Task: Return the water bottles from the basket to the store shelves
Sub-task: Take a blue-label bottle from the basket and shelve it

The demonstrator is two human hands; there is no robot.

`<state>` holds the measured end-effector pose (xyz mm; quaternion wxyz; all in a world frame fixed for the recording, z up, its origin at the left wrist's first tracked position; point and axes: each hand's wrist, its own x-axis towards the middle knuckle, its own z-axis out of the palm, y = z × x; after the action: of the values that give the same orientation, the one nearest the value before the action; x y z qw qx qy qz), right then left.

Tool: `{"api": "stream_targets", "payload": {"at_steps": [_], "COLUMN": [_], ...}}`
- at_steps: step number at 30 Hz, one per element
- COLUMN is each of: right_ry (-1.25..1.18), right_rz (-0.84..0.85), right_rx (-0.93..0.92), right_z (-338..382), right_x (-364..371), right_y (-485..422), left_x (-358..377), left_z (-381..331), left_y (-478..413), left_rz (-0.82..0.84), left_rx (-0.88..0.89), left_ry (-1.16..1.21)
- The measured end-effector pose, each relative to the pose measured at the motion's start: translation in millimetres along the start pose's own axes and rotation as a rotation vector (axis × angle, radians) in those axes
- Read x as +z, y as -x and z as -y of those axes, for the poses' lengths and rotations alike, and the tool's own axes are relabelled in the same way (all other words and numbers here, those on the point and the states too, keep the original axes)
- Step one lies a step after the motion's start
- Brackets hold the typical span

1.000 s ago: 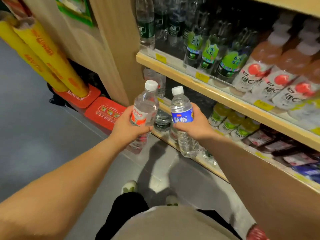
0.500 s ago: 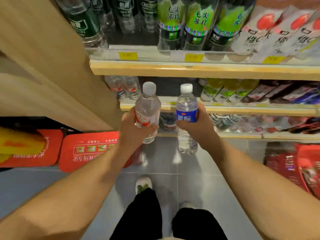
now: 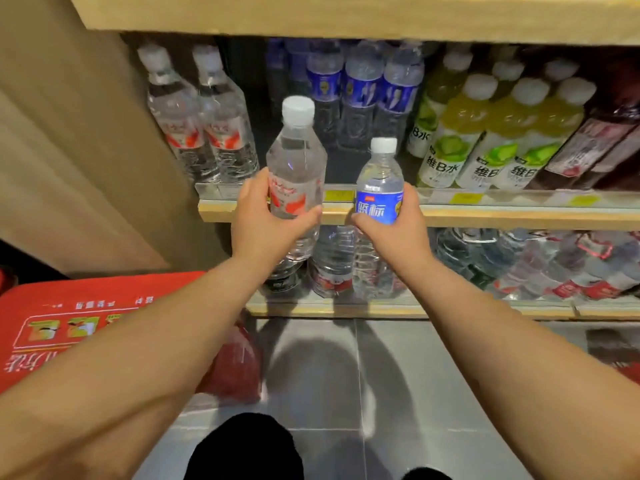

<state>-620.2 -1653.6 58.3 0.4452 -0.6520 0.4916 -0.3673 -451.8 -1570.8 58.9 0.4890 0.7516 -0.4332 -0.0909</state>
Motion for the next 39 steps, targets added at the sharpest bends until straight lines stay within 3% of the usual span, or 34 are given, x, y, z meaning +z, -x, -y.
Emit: {"api": "stream_targets", "payload": {"at_steps": [8,13,19,27,39], "right_ry": [-0.056,-0.110,-0.145,-0.159,-0.155], "right_rz": [-0.109,-0.124,-0.161,-0.176,-0.160], "right_rx": [-0.166,-0.175,-0.184,-0.166,-0.139], "right_z": [-28,-15,-33,-48,-63], "right_x": [9,9,21,25,23], "right_y": [1,-1,-4,-13,-12], "left_x": [9,19,47,68,72], "left_z": [-3,-14,-1,11,26], "left_y": [-8,-31,-68,-93,-72], "left_rz": [-0.199,-0.195,-0.212,-0.307,-0.341], "left_rx": [0.170,0.232,0.173,-0.090,-0.055], "left_ry": [0.152,0.172,0.024,-0.081,-0.192]}}
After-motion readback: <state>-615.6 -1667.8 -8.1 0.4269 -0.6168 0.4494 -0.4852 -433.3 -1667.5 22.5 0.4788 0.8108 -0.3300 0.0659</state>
